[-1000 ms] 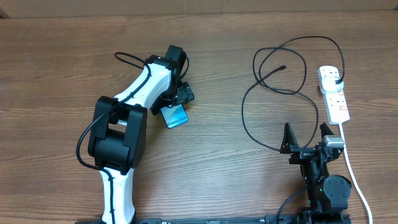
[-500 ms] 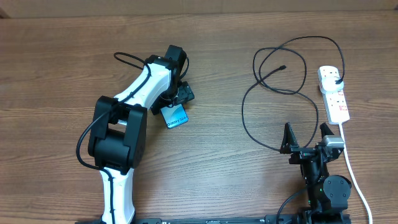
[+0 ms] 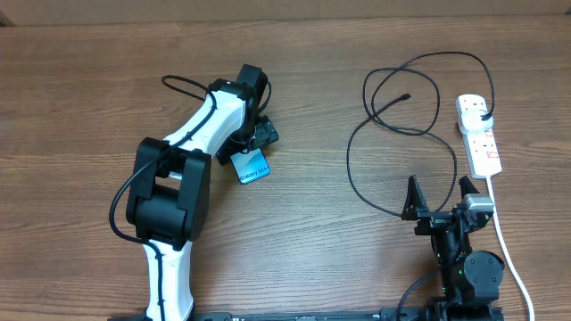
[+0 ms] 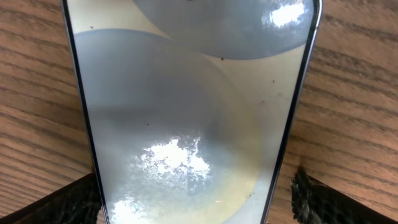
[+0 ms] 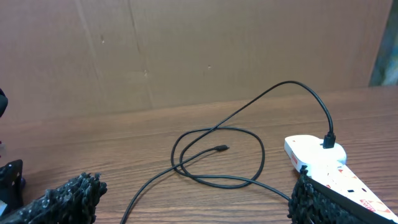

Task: Plug charger to phone and switch on socket
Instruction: 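Close the left gripper on the phone's edge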

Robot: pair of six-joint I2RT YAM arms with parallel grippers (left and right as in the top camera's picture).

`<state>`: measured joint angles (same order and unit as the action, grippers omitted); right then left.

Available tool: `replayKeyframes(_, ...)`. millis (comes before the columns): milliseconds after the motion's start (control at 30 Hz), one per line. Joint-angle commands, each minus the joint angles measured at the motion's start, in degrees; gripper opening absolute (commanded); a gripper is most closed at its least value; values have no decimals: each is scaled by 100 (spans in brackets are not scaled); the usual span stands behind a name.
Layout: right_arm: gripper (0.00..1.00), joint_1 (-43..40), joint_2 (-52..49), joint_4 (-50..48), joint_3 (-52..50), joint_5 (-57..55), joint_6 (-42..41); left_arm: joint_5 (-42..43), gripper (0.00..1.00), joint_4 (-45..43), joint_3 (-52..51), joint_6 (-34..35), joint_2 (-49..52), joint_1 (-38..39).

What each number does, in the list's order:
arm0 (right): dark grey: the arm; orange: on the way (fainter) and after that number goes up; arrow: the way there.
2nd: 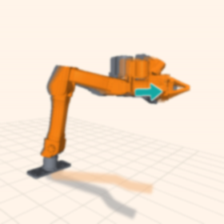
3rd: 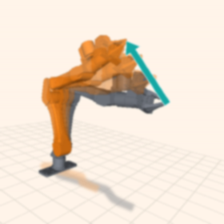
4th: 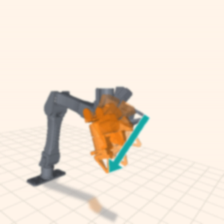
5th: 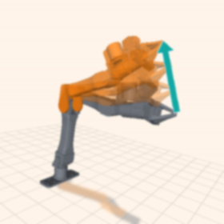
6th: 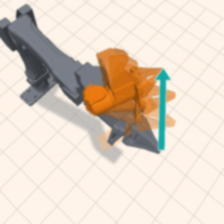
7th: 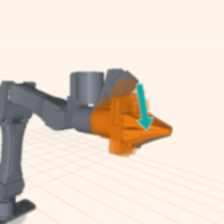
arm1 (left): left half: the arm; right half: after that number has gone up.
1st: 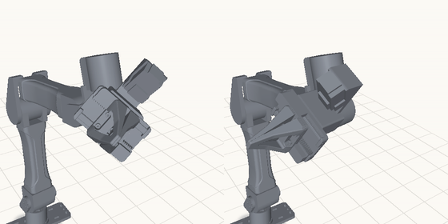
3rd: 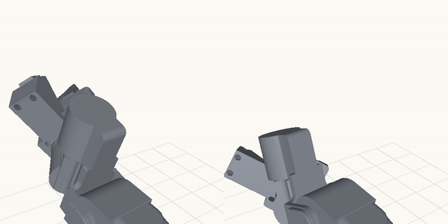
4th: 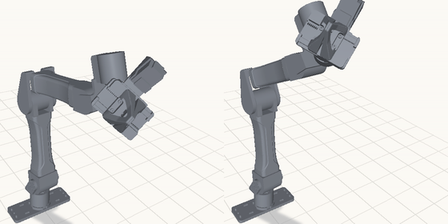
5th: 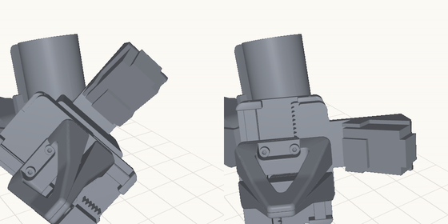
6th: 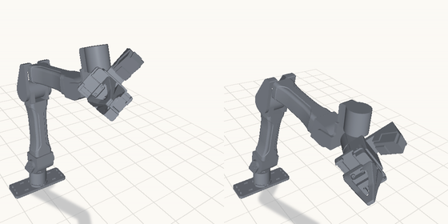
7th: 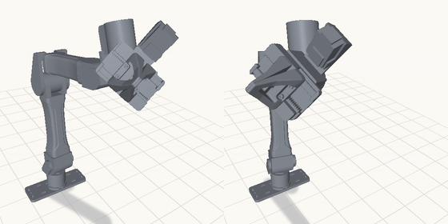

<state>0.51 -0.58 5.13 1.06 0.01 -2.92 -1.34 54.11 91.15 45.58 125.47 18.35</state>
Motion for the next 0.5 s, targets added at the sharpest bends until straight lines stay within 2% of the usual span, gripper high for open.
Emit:
replayKeyframes(0, 100, 39, 42, -31, -61, 9, 42, 57, 100, -79, -407, 240, 761, -44)
replayKeyframes(267, 100, 39, 42, -31, -63, 9, 42, 79, 99, -81, -407, 243, 761, -42)
replayKeyframes(333, 100, 39, 42, -31, -61, 9, 42, 81, 93, -85, -407, 247, 761, -42)
replayKeyframes(467, 100, 39, 42, -31, -63, 9, 42, 79, 90, -79, -407, 243, 761, -44)
